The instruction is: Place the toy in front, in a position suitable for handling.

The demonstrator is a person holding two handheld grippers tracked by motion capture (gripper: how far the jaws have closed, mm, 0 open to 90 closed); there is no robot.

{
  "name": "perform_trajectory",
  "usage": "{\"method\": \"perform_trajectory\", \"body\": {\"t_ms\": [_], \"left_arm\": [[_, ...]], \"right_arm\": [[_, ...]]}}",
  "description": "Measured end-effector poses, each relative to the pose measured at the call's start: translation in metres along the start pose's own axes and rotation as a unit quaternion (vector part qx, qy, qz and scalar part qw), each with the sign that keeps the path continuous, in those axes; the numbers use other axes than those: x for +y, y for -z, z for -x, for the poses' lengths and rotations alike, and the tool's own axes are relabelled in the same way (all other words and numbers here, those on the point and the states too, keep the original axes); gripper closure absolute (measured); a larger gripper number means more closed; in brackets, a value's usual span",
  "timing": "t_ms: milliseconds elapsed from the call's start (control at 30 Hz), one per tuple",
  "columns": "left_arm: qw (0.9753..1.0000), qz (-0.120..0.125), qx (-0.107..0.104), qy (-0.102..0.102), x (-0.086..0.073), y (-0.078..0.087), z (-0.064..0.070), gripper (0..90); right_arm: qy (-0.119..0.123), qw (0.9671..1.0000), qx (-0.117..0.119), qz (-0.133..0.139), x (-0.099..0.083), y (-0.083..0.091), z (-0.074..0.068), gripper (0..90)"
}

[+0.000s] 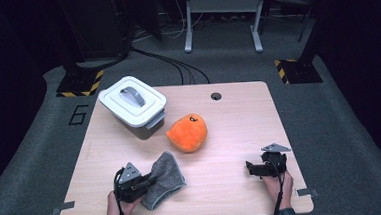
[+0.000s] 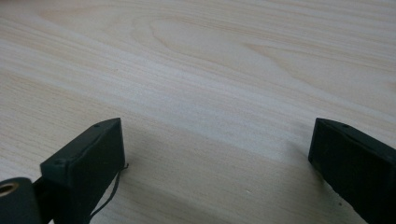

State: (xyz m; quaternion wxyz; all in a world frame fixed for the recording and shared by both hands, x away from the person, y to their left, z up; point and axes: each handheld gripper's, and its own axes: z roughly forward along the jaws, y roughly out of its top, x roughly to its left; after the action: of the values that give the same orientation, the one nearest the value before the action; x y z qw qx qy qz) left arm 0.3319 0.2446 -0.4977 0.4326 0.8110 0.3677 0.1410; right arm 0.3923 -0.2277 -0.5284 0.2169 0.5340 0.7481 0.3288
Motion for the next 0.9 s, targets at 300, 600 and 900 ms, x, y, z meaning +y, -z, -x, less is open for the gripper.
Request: {"method": "perform_trajectory", "body": {"t_ms": [300,600,900], "left_arm": [[0.9991,-0.002,-0.038,-0.016,0.012,-0.008,0.012,76.5],[0.9945,-0.022,-0.091,-0.047,0.029,-0.041,0.042,76.0],[0.9890,-0.044,-0.121,-0.072,0.042,-0.083,0.062,74.6]], "right_arm": [[0.001,1.0000,-0.002,-0.001,0.000,0.000,0.000,2.9],[-0.012,0.9999,0.007,0.001,0.001,0.001,0.003,2.9],[0.004,1.0000,-0.006,-0.004,0.001,0.000,-0.001,3.3]]}}
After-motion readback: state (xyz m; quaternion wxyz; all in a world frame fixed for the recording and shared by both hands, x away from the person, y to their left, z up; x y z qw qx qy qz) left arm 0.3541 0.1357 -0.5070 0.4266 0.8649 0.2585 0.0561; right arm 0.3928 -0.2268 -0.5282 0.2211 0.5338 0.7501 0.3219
